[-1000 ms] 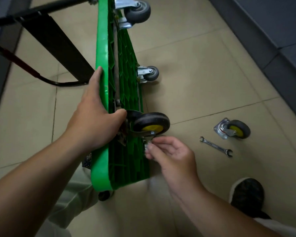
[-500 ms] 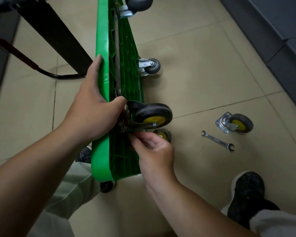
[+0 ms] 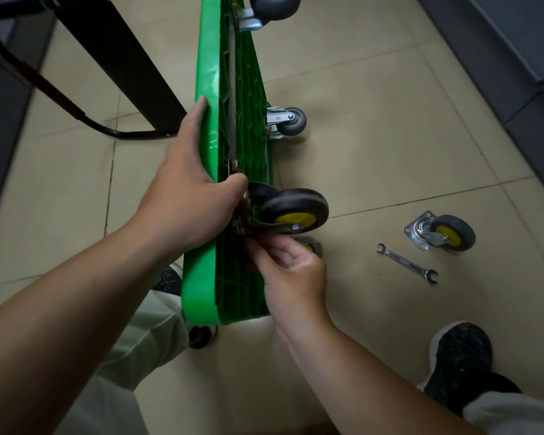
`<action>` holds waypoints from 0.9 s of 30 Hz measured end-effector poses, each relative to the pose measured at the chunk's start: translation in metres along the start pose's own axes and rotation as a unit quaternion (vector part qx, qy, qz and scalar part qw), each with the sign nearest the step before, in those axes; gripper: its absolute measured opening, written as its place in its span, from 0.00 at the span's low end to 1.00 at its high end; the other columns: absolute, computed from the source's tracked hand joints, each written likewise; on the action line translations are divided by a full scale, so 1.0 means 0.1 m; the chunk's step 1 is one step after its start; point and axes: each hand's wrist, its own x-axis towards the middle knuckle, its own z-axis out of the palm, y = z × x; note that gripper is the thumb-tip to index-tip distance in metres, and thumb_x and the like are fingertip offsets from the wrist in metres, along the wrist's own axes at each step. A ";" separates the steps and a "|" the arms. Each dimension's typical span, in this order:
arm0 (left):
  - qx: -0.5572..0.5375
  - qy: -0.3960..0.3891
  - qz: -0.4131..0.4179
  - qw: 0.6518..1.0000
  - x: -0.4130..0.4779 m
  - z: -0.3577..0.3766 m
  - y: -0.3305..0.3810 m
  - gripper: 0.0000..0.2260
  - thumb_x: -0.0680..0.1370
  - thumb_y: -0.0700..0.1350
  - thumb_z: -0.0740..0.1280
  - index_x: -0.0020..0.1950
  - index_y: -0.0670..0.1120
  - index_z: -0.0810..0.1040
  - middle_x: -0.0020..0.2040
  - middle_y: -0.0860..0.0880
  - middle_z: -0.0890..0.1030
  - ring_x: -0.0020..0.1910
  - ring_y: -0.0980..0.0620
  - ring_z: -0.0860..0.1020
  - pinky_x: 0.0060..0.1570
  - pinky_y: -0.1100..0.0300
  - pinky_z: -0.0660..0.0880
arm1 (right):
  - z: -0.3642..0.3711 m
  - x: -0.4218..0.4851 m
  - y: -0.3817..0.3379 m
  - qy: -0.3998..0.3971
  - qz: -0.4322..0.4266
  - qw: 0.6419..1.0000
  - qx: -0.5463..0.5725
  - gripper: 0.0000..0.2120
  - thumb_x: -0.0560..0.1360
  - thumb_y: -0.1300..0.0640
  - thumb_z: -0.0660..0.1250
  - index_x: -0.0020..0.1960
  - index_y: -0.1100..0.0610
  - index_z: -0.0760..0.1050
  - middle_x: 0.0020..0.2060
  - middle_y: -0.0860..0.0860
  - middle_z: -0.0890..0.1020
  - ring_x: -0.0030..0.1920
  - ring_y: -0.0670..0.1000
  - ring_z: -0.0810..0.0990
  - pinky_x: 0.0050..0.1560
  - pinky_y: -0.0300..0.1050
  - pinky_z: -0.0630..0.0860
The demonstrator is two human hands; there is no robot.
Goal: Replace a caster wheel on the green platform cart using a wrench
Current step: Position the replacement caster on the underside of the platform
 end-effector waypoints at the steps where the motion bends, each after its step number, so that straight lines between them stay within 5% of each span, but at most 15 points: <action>1: 0.001 0.000 -0.001 1.000 0.00 0.00 -0.01 0.43 0.77 0.44 0.72 0.83 0.65 0.51 0.57 0.66 0.69 0.49 0.59 0.81 0.45 0.61 0.78 | 0.00 0.01 0.00 -0.002 0.003 1.000 -0.001 0.05 0.75 0.66 0.74 0.48 0.58 0.84 0.43 0.53 0.89 0.46 0.49 0.88 0.49 0.38 0.82; 5: 0.010 0.000 -0.008 1.000 0.01 0.00 -0.01 0.43 0.76 0.44 0.72 0.82 0.66 0.51 0.52 0.73 0.67 0.46 0.59 0.82 0.44 0.60 0.79 | 0.00 0.06 0.01 -0.018 0.008 1.000 -0.014 0.04 0.76 0.63 0.74 0.48 0.56 0.85 0.43 0.51 0.89 0.47 0.48 0.88 0.51 0.39 0.82; 10: 0.012 0.003 -0.003 1.000 0.01 0.01 -0.02 0.43 0.77 0.44 0.72 0.82 0.67 0.50 0.55 0.67 0.70 0.47 0.57 0.82 0.44 0.59 0.79 | -0.01 0.10 0.07 -0.025 -0.021 0.997 -0.072 0.04 0.77 0.58 0.74 0.44 0.53 0.86 0.42 0.49 0.89 0.46 0.49 0.88 0.50 0.43 0.83; 14: 0.014 0.002 -0.010 1.000 0.01 0.00 -0.02 0.43 0.77 0.44 0.72 0.82 0.67 0.50 0.50 0.73 0.66 0.45 0.59 0.81 0.41 0.62 0.77 | -0.02 0.14 0.11 -0.013 -0.035 0.994 -0.107 0.06 0.76 0.54 0.75 0.43 0.57 0.85 0.39 0.50 0.88 0.43 0.52 0.88 0.50 0.50 0.84; 18: 0.013 0.000 -0.010 1.000 0.01 0.00 -0.03 0.43 0.77 0.44 0.72 0.82 0.67 0.50 0.51 0.74 0.66 0.46 0.58 0.82 0.43 0.61 0.79 | -0.06 0.14 0.10 -0.039 -0.057 0.992 -0.104 0.04 0.77 0.55 0.75 0.44 0.53 0.87 0.41 0.49 0.89 0.45 0.50 0.88 0.52 0.49 0.84; 23: 0.015 0.003 -0.008 1.000 -0.01 0.01 0.01 0.43 0.77 0.44 0.72 0.82 0.67 0.50 0.61 0.60 0.70 0.51 0.54 0.82 0.54 0.48 0.82 | -0.19 0.16 0.06 -0.103 -0.057 0.987 -0.114 0.04 0.78 0.55 0.72 0.47 0.49 0.87 0.44 0.48 0.89 0.48 0.48 0.88 0.50 0.41 0.83; 27: 0.016 0.001 -0.011 1.000 -0.01 0.01 0.01 0.43 0.77 0.44 0.72 0.82 0.68 0.50 0.57 0.63 0.71 0.48 0.55 0.83 0.51 0.49 0.83 | -0.22 0.21 0.08 -0.117 -0.056 0.983 -0.130 0.04 0.78 0.54 0.73 0.47 0.49 0.86 0.44 0.48 0.89 0.46 0.48 0.88 0.46 0.38 0.81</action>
